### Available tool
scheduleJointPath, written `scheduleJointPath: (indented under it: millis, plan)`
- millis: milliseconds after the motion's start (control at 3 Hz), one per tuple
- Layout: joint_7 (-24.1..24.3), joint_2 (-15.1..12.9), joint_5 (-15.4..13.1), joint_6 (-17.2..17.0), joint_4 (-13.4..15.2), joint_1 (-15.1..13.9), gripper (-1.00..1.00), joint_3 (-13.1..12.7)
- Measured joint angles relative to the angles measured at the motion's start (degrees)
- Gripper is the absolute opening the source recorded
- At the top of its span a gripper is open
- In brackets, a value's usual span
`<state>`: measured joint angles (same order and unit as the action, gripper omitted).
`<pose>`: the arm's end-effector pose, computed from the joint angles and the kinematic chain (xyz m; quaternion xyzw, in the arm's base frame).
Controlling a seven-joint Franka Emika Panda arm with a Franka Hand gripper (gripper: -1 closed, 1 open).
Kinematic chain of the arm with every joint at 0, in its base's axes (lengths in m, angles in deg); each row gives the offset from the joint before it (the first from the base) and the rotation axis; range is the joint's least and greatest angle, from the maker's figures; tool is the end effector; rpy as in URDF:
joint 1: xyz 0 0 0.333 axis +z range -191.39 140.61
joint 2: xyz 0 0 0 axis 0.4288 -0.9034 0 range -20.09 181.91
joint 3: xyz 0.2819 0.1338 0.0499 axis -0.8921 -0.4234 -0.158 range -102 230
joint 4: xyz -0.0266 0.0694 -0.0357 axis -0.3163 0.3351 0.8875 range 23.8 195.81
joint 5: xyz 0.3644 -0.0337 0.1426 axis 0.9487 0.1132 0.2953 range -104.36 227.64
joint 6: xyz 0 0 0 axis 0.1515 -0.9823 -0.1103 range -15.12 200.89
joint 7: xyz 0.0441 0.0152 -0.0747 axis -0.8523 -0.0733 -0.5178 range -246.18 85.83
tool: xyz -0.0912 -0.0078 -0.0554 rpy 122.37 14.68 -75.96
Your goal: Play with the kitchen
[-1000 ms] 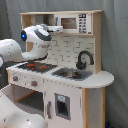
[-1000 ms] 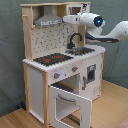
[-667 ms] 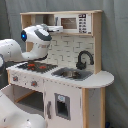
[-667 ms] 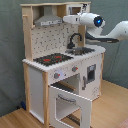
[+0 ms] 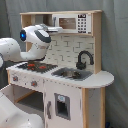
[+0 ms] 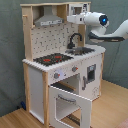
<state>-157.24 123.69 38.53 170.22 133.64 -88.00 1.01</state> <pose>0.4786 0.2641 0.6965 0.2777 0.6414 0.2346 0.6756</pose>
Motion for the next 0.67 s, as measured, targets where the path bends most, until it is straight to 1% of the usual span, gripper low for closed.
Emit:
scheduleJointPath:
  millis: [333, 667]
  plan:
    - [-2.1, -2.1, 0.0, 3.0, 1.9, 3.1, -1.00, 1.9]
    - [-2.7, -2.2, 0.0, 5.7, 4.7, 6.3, -1.00, 4.6]
